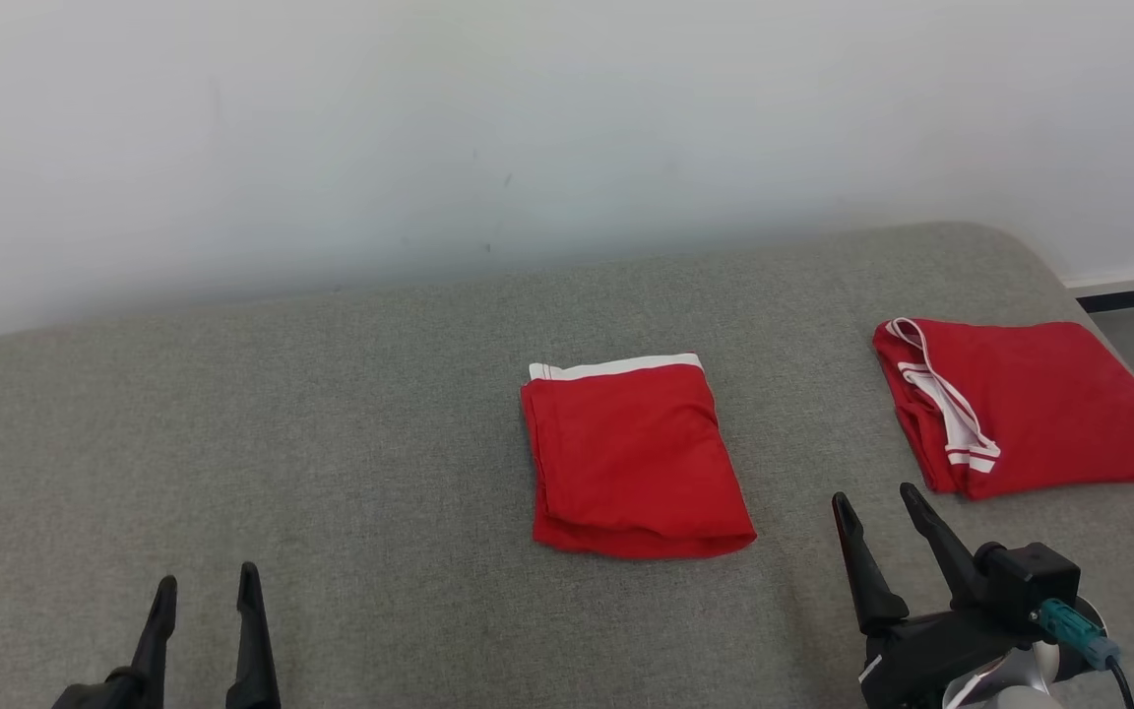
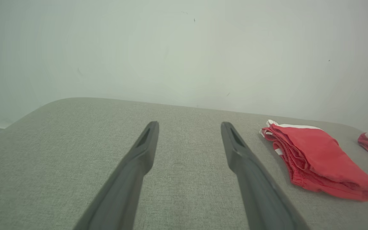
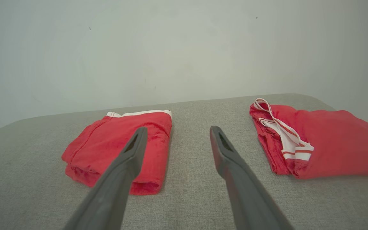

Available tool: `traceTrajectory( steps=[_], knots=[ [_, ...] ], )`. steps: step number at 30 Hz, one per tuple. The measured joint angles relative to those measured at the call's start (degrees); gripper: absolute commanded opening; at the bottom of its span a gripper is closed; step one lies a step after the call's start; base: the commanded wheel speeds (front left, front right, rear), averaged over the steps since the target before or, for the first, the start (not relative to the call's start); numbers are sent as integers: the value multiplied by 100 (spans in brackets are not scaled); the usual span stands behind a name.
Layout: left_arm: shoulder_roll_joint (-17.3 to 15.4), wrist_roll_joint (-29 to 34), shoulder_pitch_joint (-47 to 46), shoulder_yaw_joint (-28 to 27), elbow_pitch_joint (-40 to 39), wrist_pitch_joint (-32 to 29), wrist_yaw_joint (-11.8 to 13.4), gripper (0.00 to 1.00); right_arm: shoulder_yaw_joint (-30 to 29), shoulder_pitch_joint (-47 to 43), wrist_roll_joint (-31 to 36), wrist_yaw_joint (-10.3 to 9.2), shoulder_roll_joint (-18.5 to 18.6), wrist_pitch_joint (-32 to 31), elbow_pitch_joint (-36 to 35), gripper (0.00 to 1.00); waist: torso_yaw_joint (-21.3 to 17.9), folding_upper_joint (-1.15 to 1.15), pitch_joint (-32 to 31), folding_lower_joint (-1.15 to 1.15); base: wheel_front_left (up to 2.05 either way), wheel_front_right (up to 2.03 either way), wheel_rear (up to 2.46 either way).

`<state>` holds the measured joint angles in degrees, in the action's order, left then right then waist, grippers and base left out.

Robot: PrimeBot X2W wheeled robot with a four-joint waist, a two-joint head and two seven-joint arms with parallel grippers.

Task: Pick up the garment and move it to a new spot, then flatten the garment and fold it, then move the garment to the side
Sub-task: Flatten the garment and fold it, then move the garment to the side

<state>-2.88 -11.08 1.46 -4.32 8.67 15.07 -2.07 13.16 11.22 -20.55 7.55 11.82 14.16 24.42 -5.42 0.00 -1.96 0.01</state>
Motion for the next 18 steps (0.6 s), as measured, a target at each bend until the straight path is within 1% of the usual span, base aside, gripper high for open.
traceTrajectory(
  steps=[18],
  knots=[
    [0,-76,52,62,-16,0,101,100,60,68,-55,1,-8,58,115,100,91,0,42,-1,0,0,0]
  ],
)
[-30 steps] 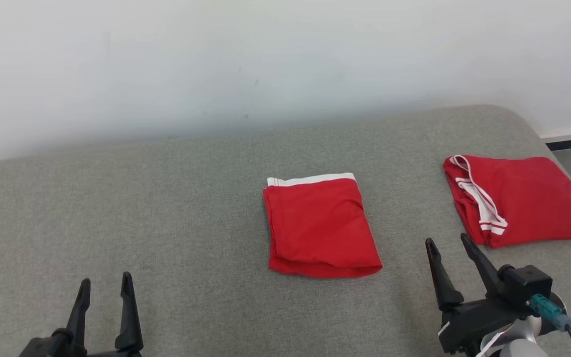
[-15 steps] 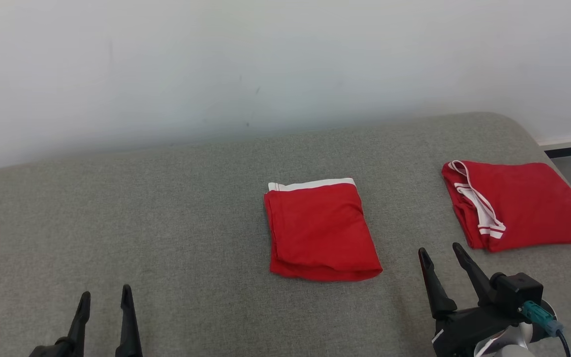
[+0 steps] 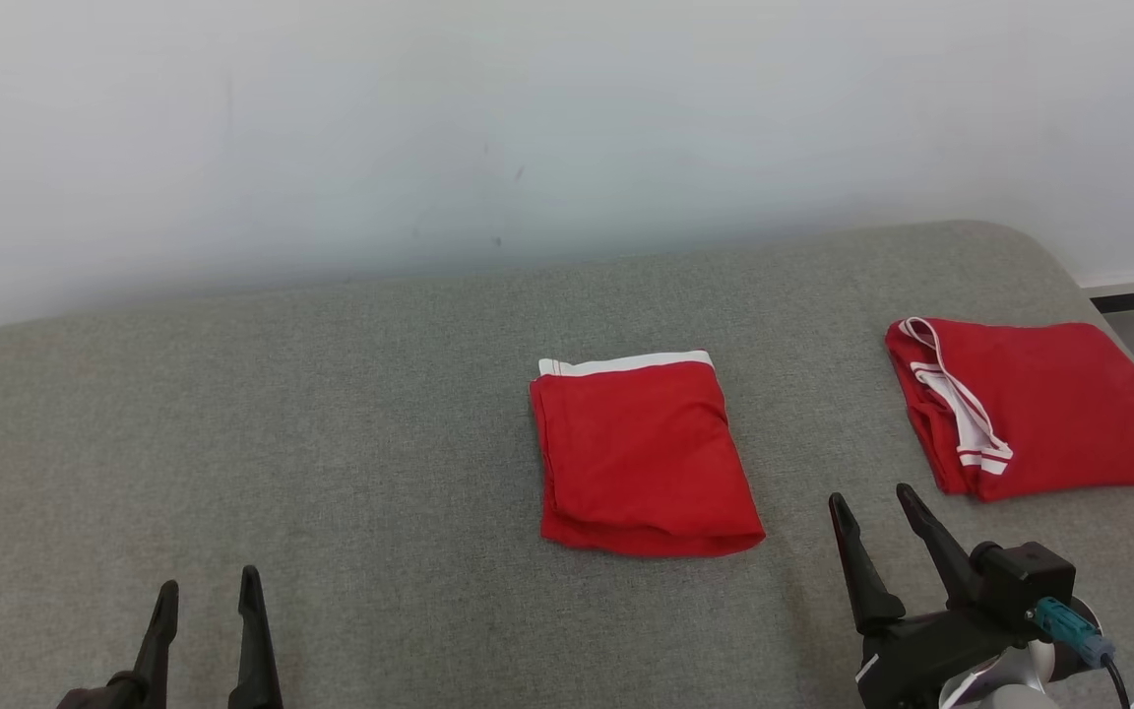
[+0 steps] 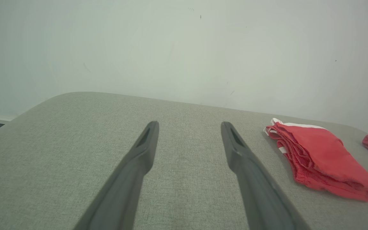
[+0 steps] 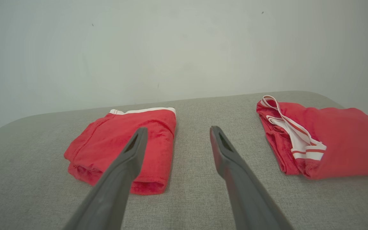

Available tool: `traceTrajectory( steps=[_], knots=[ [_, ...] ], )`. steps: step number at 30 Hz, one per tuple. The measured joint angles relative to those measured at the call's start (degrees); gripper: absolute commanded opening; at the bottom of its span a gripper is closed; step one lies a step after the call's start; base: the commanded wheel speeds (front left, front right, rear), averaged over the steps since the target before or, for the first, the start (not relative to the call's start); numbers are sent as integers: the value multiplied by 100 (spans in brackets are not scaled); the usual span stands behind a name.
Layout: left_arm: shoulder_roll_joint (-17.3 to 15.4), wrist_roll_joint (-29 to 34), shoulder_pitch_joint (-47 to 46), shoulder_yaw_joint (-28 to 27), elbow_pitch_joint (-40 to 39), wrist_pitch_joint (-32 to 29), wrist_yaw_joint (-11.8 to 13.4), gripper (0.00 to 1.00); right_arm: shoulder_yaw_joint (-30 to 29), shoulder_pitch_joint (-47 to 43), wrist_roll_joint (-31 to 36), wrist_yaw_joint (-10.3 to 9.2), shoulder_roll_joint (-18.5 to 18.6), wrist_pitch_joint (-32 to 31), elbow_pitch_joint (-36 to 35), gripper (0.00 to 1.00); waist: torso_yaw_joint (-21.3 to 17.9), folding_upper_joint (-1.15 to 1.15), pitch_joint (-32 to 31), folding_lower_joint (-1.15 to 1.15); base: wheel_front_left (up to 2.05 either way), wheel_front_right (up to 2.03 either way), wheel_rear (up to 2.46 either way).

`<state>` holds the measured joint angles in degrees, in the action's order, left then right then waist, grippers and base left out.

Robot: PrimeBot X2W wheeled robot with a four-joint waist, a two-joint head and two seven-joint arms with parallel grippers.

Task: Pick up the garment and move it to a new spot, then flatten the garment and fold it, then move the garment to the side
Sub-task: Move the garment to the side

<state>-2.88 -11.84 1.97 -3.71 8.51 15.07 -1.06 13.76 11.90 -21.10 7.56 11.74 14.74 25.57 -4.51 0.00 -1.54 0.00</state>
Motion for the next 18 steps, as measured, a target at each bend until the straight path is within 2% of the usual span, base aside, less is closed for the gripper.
traceTrajectory(
  steps=[12,18],
  knots=[
    [0,-29,42,75,-45,0,10,100,-45,14,-42,-1,-33,16,138,100,29,0,20,0,0,0,0],
    [0,-33,37,179,-89,0,4,100,-30,268,-56,0,40,-75,172,100,224,0,61,0,0,0,0]
  ],
)
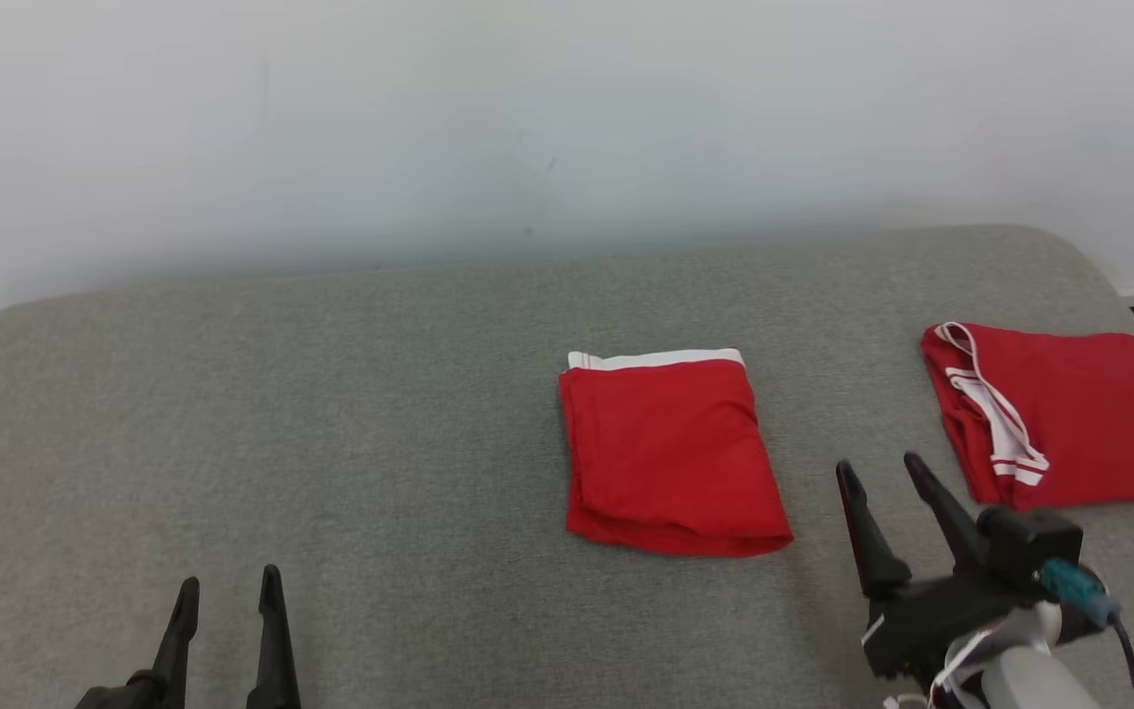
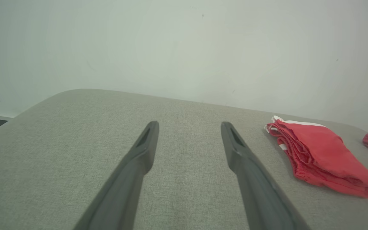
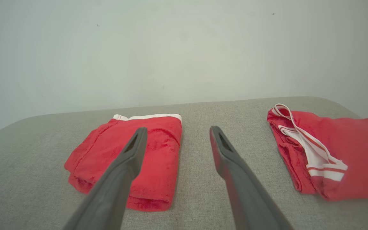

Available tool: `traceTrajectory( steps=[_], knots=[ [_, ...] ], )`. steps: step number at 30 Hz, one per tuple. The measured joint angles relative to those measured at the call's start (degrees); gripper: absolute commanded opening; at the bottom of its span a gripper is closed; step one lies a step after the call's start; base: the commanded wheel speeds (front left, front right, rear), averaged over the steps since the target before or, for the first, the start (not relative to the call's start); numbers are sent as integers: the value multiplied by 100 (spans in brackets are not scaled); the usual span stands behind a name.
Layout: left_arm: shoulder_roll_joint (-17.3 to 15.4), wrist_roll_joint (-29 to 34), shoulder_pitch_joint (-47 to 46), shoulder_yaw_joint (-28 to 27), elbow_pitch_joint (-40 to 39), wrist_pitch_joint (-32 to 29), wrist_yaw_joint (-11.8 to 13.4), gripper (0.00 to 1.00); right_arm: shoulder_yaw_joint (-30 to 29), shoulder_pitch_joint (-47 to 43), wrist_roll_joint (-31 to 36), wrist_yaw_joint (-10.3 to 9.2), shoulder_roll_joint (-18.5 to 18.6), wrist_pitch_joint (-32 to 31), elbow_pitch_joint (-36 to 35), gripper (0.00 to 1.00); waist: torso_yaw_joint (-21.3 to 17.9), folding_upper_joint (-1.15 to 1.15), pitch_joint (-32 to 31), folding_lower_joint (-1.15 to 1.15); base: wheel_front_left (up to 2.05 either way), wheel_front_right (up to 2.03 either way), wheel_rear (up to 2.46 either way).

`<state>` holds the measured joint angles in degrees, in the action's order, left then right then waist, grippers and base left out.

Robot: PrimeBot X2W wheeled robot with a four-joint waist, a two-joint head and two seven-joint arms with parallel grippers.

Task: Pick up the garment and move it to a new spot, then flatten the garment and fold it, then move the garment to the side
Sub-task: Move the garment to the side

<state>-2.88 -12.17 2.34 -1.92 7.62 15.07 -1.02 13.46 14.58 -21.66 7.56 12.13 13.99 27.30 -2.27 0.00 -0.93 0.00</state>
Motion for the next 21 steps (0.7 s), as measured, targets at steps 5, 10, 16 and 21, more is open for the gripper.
traceTrajectory(
  steps=[5,10,16,21],
  knots=[
    [-2,-1,-15,64,-76,0,-11,100,7,588,-81,0,99,-524,141,100,179,0,150,0,0,0,0],
    [0,-65,-185,200,-156,0,1,100,36,1332,-265,0,250,-1452,606,100,363,0,463,0,0,0,0],
    [-1,-157,-435,334,-190,0,51,100,-26,1861,-444,0,294,-2438,1187,100,663,1,852,-1,0,0,0],
    [0,-205,-581,413,-186,0,57,100,-8,1951,-603,0,277,-2866,1517,100,945,1,1113,-1,0,0,0]
  ],
)
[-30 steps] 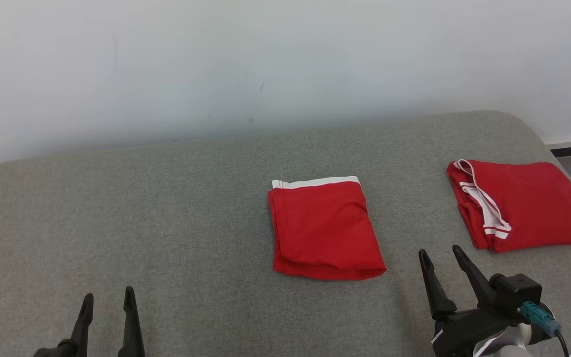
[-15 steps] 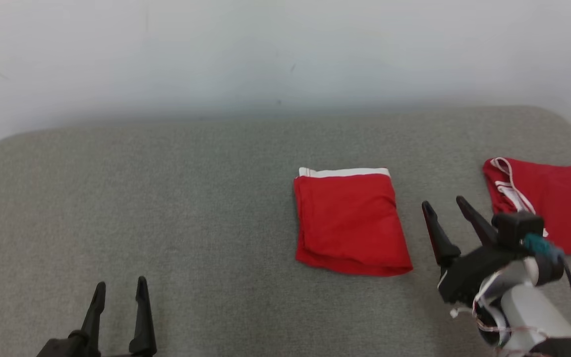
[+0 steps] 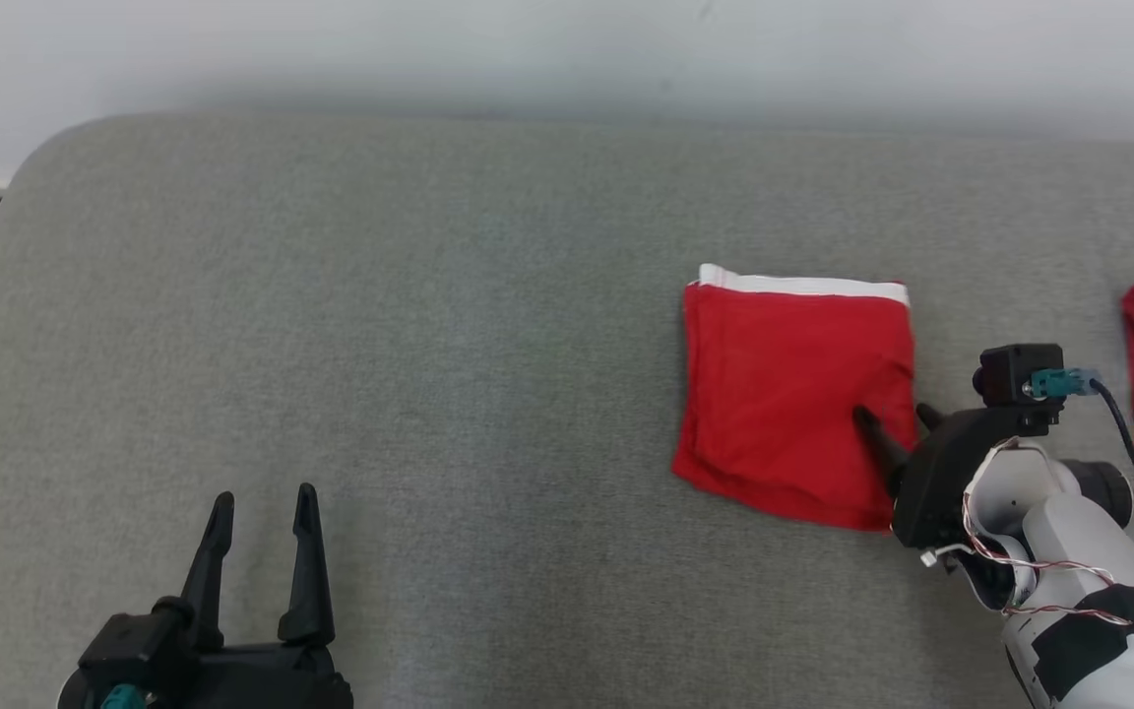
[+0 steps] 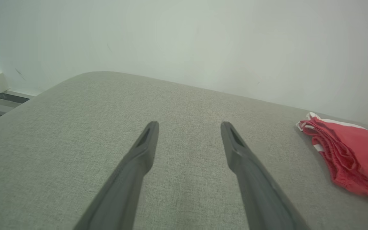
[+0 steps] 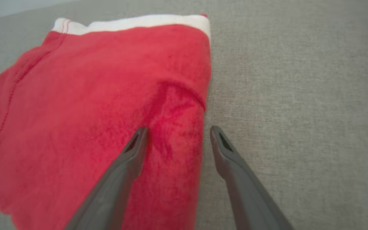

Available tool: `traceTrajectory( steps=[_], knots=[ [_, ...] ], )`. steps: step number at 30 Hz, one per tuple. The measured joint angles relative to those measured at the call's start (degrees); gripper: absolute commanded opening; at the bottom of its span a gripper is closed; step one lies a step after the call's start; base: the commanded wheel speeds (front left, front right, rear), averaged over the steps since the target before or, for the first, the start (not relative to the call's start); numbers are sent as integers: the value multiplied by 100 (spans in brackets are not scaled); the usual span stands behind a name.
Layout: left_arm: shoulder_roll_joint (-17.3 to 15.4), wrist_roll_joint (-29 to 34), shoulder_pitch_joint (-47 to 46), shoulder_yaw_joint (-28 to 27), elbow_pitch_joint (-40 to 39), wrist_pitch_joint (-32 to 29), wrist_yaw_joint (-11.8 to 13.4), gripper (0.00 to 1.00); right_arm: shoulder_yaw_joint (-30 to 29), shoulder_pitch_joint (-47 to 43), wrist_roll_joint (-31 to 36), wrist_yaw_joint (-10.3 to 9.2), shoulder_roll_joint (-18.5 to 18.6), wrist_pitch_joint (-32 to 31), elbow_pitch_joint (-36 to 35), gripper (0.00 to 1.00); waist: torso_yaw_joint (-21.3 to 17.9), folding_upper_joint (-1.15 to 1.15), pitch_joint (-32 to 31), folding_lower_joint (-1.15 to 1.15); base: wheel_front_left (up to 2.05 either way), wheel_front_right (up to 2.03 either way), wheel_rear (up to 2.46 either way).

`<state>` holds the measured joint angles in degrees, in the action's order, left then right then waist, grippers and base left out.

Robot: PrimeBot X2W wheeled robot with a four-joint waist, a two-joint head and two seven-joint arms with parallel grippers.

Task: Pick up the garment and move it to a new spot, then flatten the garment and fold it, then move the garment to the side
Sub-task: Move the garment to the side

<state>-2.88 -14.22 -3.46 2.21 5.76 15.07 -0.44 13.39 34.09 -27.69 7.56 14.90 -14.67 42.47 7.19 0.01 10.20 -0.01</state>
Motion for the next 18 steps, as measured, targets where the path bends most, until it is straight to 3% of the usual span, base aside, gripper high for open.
traceTrajectory(
  steps=[5,6,7,8,12,18],
  knots=[
    [-1,-15,-47,21,-2,0,2,100,-59,114,83,0,-9,-397,336,100,222,-1,188,1,0,0,0],
    [0,-16,-51,22,-4,0,11,100,-58,132,104,-1,-9,-438,343,81,249,-1,216,1,0,0,0],
    [-2,-16,-58,24,-4,0,11,100,-22,145,127,-1,9,-457,333,31,269,-1,241,1,0,0,0],
    [0,-16,-77,29,-5,0,10,100,48,159,175,-1,40,-499,298,0,281,-1,263,1,0,0,0],
    [-1,-34,-102,47,-45,0,11,100,452,208,339,0,171,-657,76,0,240,-1,274,1,0,0,0],
    [-1,-33,-102,30,-170,0,8,100,1330,312,559,0,772,-995,-530,0,22,0,261,1,0,0,0]
  ],
)
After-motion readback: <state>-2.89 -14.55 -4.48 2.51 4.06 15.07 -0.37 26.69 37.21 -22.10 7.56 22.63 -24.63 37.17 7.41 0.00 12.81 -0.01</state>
